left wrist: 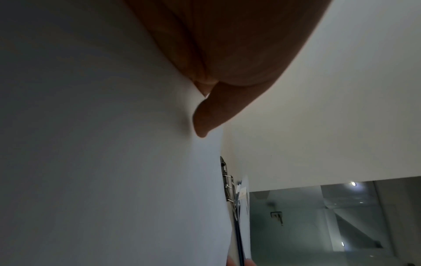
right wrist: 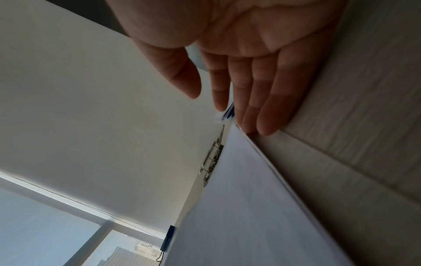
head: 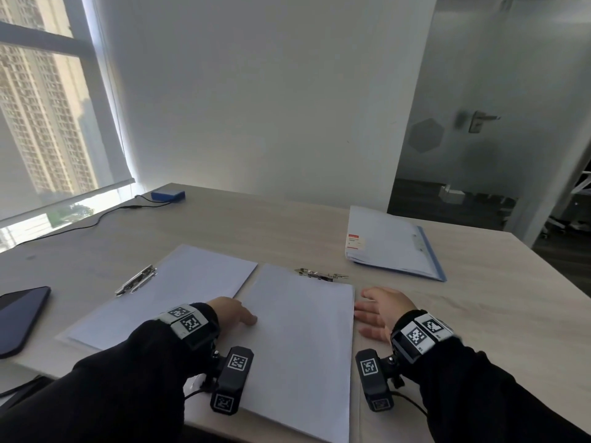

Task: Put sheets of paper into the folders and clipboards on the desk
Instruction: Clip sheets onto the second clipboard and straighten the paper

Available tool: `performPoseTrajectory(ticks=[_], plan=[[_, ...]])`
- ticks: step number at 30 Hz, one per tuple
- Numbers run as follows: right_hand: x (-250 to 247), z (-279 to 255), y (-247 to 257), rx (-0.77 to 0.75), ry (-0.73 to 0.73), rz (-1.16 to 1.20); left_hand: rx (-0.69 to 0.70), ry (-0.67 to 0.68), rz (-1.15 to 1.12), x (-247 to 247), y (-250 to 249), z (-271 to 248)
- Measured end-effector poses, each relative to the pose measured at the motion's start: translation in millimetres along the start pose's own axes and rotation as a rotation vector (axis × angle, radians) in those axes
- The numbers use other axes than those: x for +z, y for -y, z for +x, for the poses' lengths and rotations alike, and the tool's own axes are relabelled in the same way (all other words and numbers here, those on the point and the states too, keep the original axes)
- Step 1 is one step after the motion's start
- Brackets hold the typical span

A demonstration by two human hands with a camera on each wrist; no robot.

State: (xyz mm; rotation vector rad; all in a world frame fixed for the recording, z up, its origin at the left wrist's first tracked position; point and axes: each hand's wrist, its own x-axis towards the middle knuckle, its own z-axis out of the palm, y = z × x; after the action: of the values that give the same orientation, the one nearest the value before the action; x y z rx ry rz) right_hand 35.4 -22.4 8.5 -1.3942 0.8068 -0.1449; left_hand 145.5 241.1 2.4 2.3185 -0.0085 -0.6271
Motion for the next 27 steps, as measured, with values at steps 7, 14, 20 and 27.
performPoseTrajectory(ticks=[7,14,20,27], plan=[[2,-2,4,0.000,-0.003,-0.017,0.014,0.020,-0.041,-5,-14,-4],[2,-2,4,-0.013,0.001,-0.011,0.020,0.020,0.028,0,-15,-2],[0,-2,5,-0.013,-0.008,-0.007,0.052,0.024,0.067,1,-15,-3],[0,-3,6,-0.012,0.008,-0.005,0.094,0.015,0.050,-1,-12,-2]])
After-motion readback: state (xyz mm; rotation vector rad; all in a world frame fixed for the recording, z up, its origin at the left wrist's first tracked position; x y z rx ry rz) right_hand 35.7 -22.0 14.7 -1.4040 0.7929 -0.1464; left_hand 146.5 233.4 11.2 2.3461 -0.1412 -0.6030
